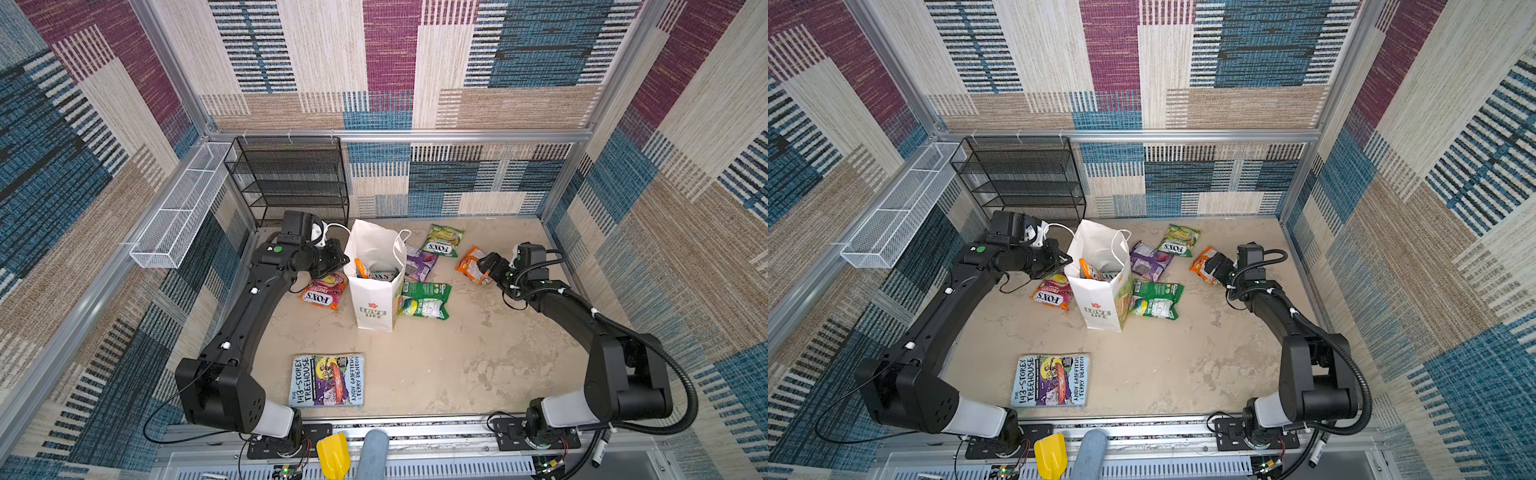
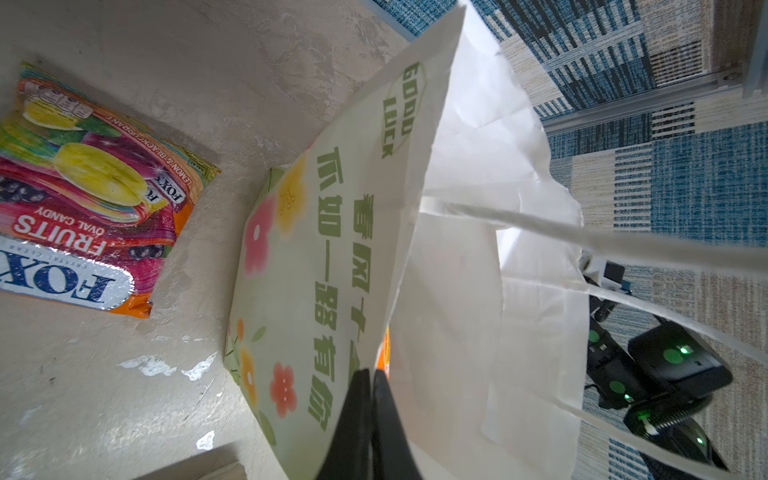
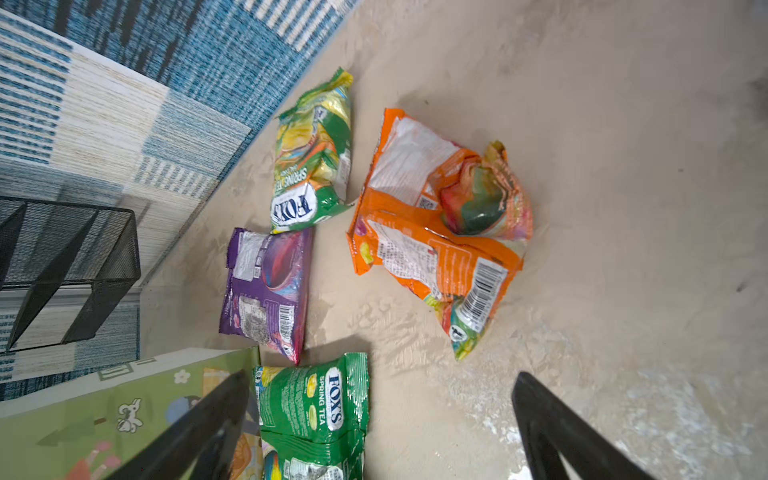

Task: Place the snacks into the paper bag
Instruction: 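Move the right gripper to the crumpled orange packet farther away and grasp it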

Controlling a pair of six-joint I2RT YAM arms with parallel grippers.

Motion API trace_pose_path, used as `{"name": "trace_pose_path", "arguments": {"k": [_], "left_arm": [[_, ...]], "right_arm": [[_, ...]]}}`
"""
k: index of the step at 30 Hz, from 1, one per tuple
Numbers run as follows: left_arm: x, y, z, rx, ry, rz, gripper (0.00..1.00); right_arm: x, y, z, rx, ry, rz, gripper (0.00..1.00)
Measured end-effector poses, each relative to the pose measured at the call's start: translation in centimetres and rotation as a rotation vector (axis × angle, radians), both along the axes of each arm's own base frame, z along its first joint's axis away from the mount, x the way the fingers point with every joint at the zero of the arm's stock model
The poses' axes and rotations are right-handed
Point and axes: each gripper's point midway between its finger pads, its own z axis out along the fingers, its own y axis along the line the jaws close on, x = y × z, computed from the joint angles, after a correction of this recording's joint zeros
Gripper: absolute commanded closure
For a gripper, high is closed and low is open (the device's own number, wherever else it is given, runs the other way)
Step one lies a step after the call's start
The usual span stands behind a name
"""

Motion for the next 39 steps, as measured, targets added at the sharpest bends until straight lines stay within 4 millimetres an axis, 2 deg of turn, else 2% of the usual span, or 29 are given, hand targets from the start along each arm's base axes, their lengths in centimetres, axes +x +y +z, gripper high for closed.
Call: {"name": "trace_pose_path", "arguments": {"k": [7, 14, 18, 27, 30, 33, 39], "left_arm": [[0.0, -0.1, 0.1, -0.005, 0.000, -0.005, 1.00], [0.0, -0.1, 0.0, -0.005, 0.001, -0.004, 1.00], [0.0, 0.0, 0.0, -0.005, 0.002, -0.003, 1.00], [0.1, 0.0, -0.2, -0.005, 0.008, -0.001, 1.00], [0.2, 0.0, -0.3, -0.006, 0.010, -0.002, 1.00], [0.2, 0.0, -0.3, -0.006, 0.011, -0.001, 1.00], [0.2, 0.1, -0.4, -0.006, 0.012, 0.000, 1.00]], "right_arm": [[1.1, -2.0, -4.3, 0.047, 0.092, -0.039, 0.12], [2.2, -2.3, -6.4, 0.089, 0.120, -0.029, 0.25], [2.7, -2.7, -7.3, 0.108, 0.135, -0.033, 0.39], [3.4, -2.3, -8.0, 0.141, 0.133, -0.007, 0.65], [3.5, -2.2, -7.9, 0.144, 0.127, -0.003, 0.71], [3.5, -2.1, -7.9, 0.144, 0.125, 0.007, 0.84], [3.7, -1.9, -7.6, 0.153, 0.118, 0.021, 0.95]]}}
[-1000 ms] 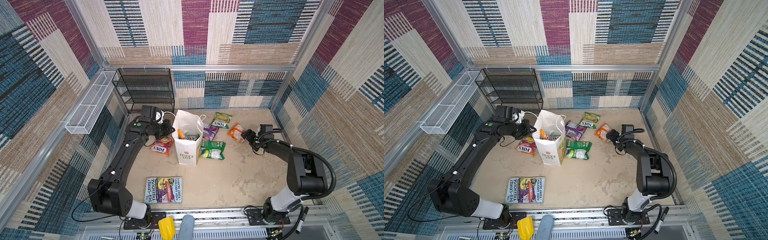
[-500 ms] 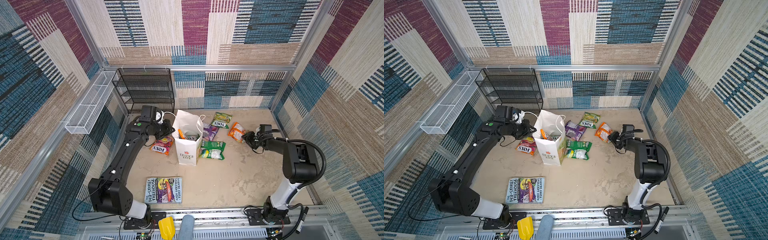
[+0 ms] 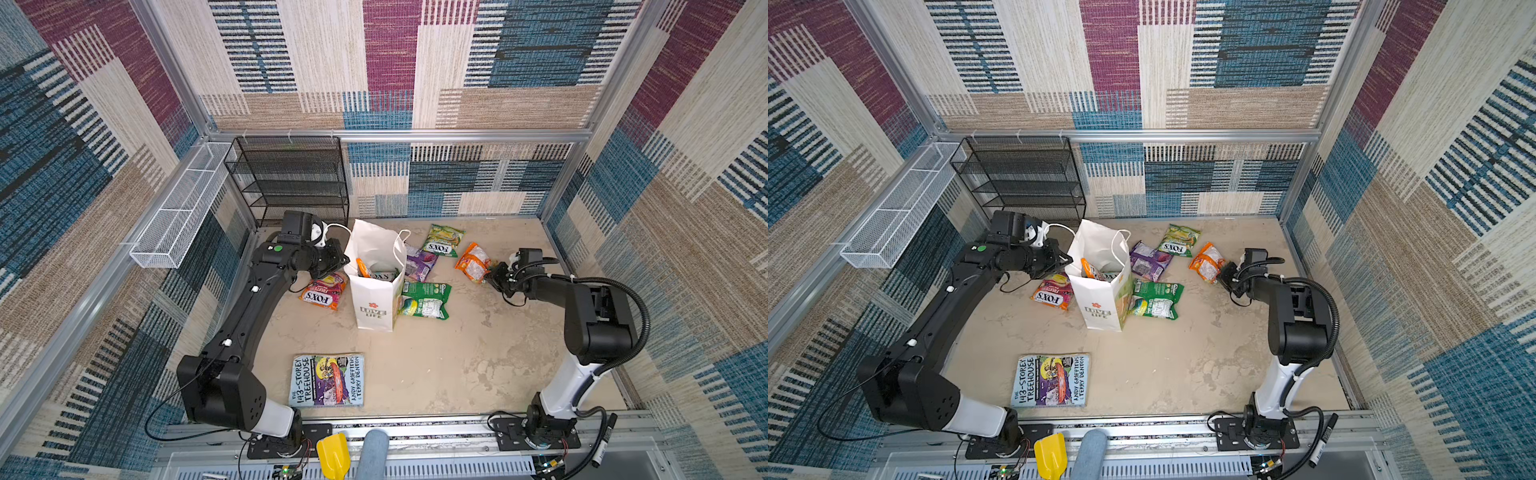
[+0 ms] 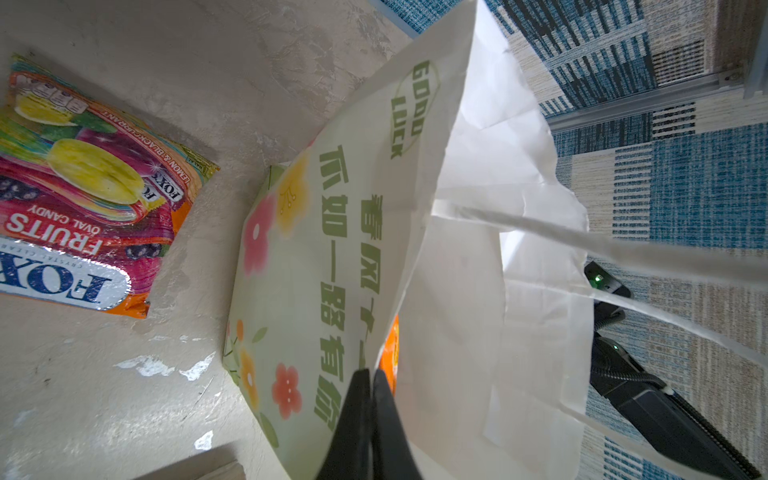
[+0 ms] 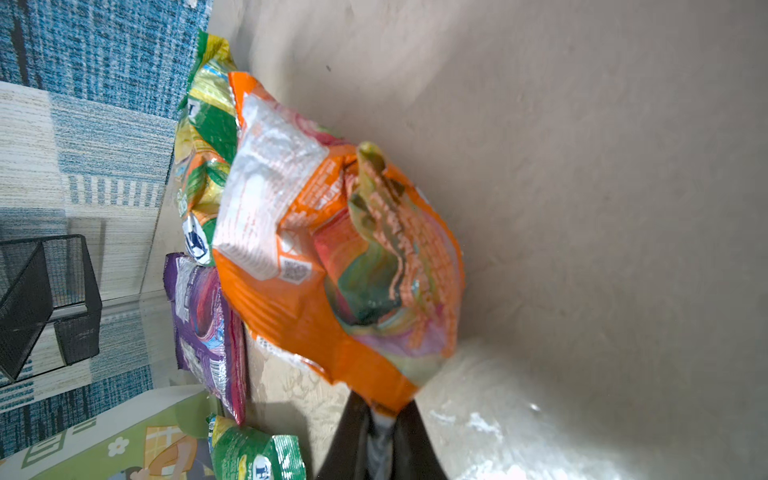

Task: Place the snacks into the paper bag
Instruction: 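Lift the crumpled orange packet with the right gripper and carry it over the bag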

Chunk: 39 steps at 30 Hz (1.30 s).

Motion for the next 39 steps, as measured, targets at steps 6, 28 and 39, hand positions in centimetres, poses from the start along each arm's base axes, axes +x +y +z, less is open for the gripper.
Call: {"name": "trace_pose_path", "arguments": {"k": [6, 28, 39], "left_arm": [[0.0, 0.0, -0.1, 0.000, 0.002, 0.001, 1.00], [-0.2, 0.1, 0.4, -0.005, -0.010, 0.000, 1.00], [-0.2, 0.1, 0.6, -0.008, -0.012, 0.003, 1.00]], "right_arm": [[-0.1, 0.3, 2.1, 0.009, -0.038, 0.011, 1.00], [-4.2, 5.6, 25.1, -0.003, -0.472, 0.129, 1.00], [-9.4, 14.9, 36.9, -0.014, -0.685, 0.303, 1.00]]}}
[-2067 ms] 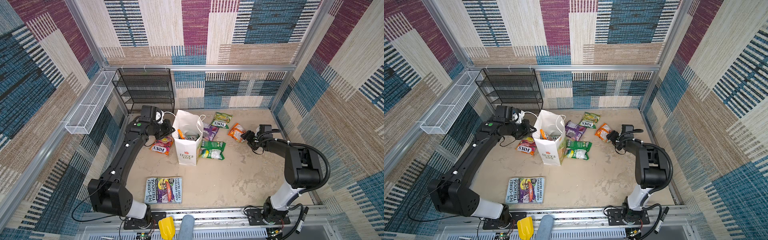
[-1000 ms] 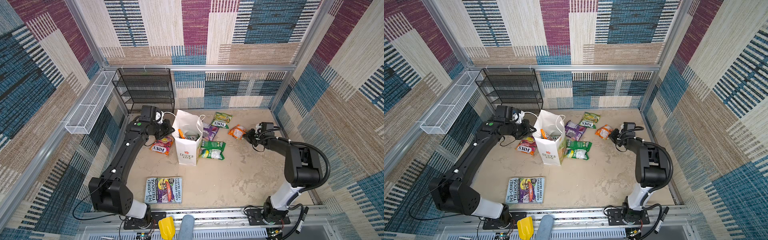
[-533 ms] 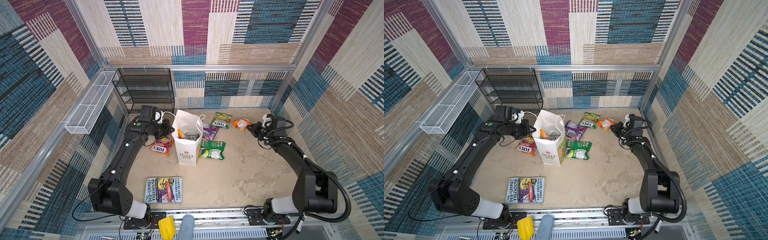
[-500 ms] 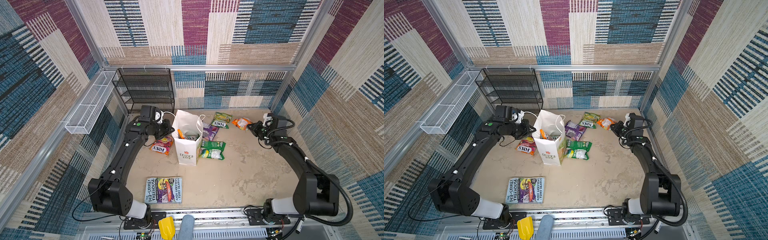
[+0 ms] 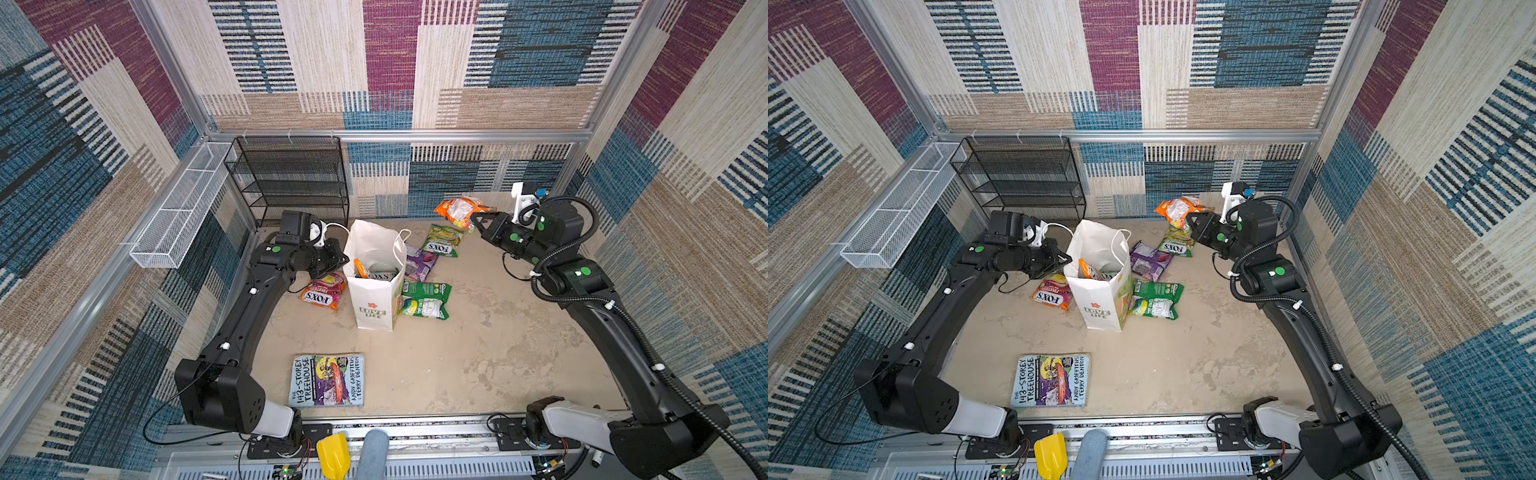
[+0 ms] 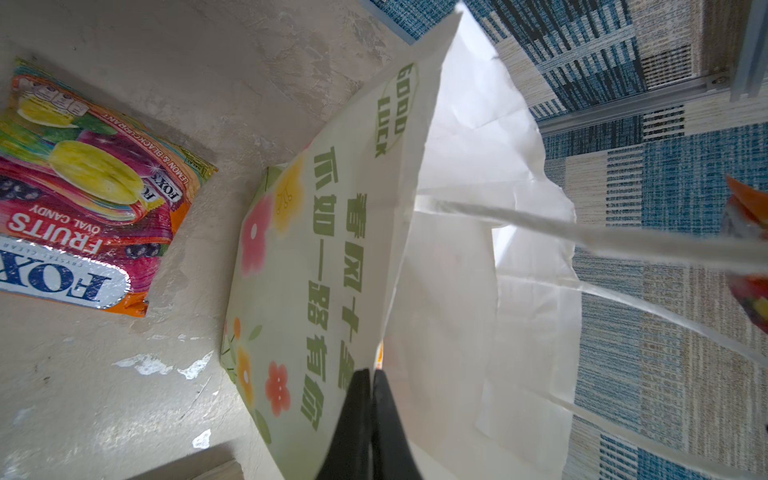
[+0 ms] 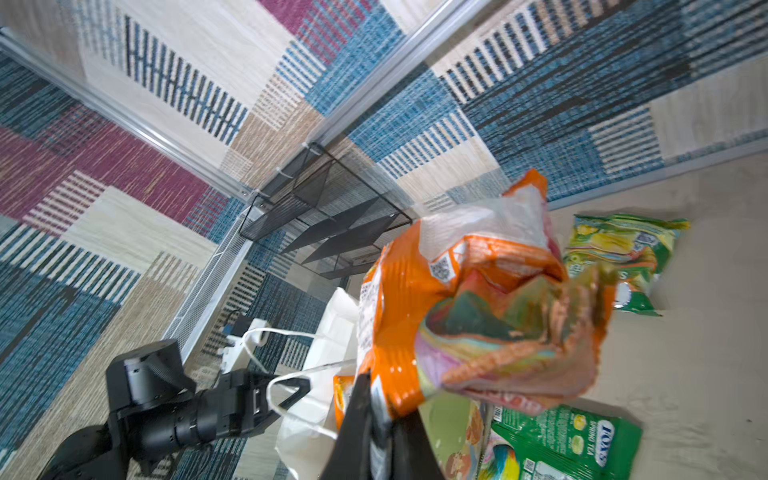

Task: Place the snacks into the paper bag
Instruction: 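Lift the crumpled orange packet with the right gripper and carry it over the bag, then lower the crumpled orange packet into the bag and open the right gripper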

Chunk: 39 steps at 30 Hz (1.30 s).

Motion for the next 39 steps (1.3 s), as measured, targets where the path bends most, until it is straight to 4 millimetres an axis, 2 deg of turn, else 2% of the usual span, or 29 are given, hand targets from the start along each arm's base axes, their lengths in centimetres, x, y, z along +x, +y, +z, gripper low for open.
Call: {"name": "trace_pose_path", "arguments": {"k": [4, 12, 16, 20, 24, 32, 39], "left_arm": [[0.0, 0.0, 0.0, 0.000, -0.001, 0.000, 1.00], [0.0, 0.0, 0.0, -0.001, 0.000, 0.000, 1.00], [0.0, 0.0, 0.0, -0.001, 0.000, 0.000, 1.00], [0.0, 0.0, 0.0, -0.001, 0.000, 0.000, 1.00], [0.0, 0.0, 0.0, -0.001, 0.000, 0.000, 1.00], [0.0, 0.0, 0.0, -0.001, 0.001, 0.001, 1.00], [0.0, 0.0, 0.0, -0.001, 0.001, 0.001, 1.00]], "right_arm": [[-1.5, 4.2, 2.9, -0.029, -0.066, 0.068, 1.00], [-2.9, 11.0, 5.4, -0.123, -0.127, 0.149, 1.00], [-2.9, 14.4, 5.3, -0.195, -0.140, 0.180, 1.00], [-2.5, 17.1, 4.0, -0.277, -0.124, 0.209, 1.00], [-1.6, 18.5, 2.0, -0.364, -0.087, 0.212, 1.00], [-0.8, 19.6, -3.7, -0.499, 0.029, 0.236, 1.00], [-0.4, 20.4, -7.2, -0.542, 0.105, 0.254, 0.99]]}}
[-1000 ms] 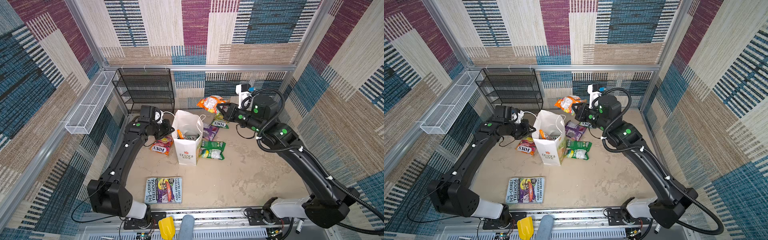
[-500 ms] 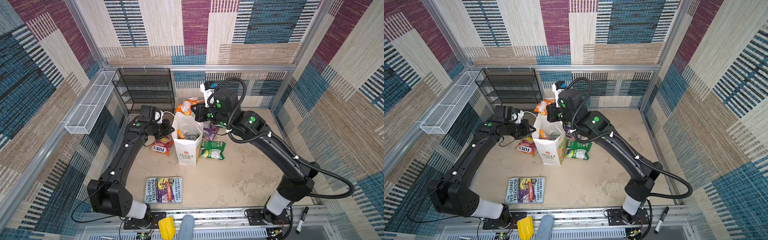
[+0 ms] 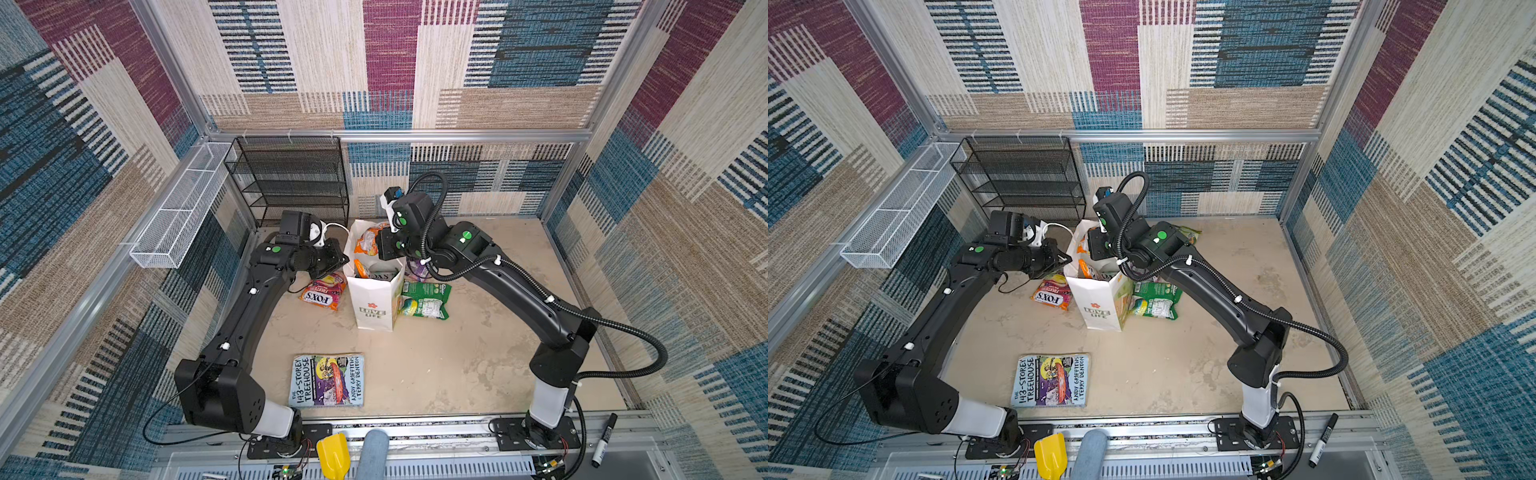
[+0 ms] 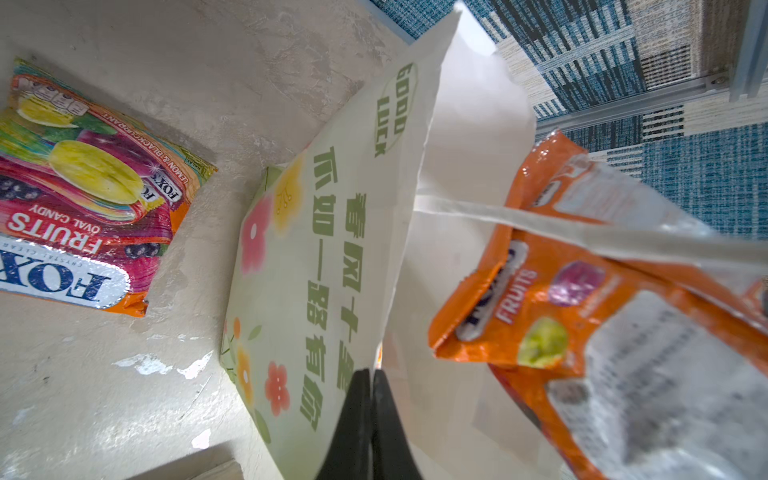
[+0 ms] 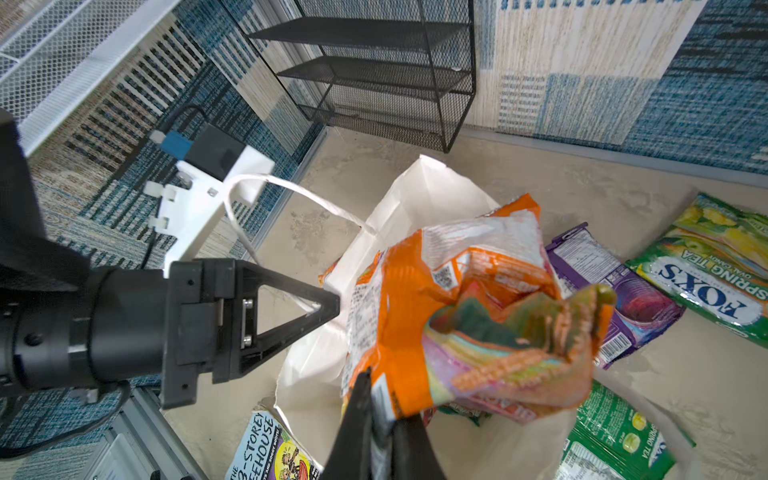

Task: Place the snacks into the paper bag
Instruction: 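Lower the crumpled orange packet into the bag and open the right gripper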

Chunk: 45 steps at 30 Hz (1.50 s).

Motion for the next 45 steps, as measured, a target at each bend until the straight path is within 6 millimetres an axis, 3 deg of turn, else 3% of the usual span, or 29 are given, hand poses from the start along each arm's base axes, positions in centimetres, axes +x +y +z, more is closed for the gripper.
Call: {"name": "trace_pose_path", "arguments": {"k": [10, 19, 26, 34, 38, 45], "left_arm": [[0.0, 0.0, 0.0, -0.002, 0.000, -0.002, 1.00], [0.0, 0.0, 0.0, -0.003, 0.000, -0.001, 1.00], [0.0, 0.0, 0.0, -0.011, 0.004, -0.005, 1.00], [0.1, 0.0, -0.1, -0.014, 0.009, -0.002, 1.00], [0.1, 0.0, -0.1, -0.015, 0.008, -0.002, 1.00], [0.2, 0.1, -0.2, -0.017, 0.012, -0.001, 1.00]], "right_arm": [[0.4, 0.5, -2.7, 0.010, 0.080, -0.042, 0.90], [1.0, 0.4, -4.3, 0.039, 0.131, -0.112, 0.99], [-0.6, 2.1, -2.4, 0.073, 0.099, -0.068, 0.97], [-0.7, 2.8, -3.2, 0.126, 0.159, -0.084, 0.96], [0.4, 2.9, -3.5, 0.141, 0.181, -0.123, 0.96], [3.5, 0.1, -5.6, 0.110, 0.247, -0.272, 0.92]]}}
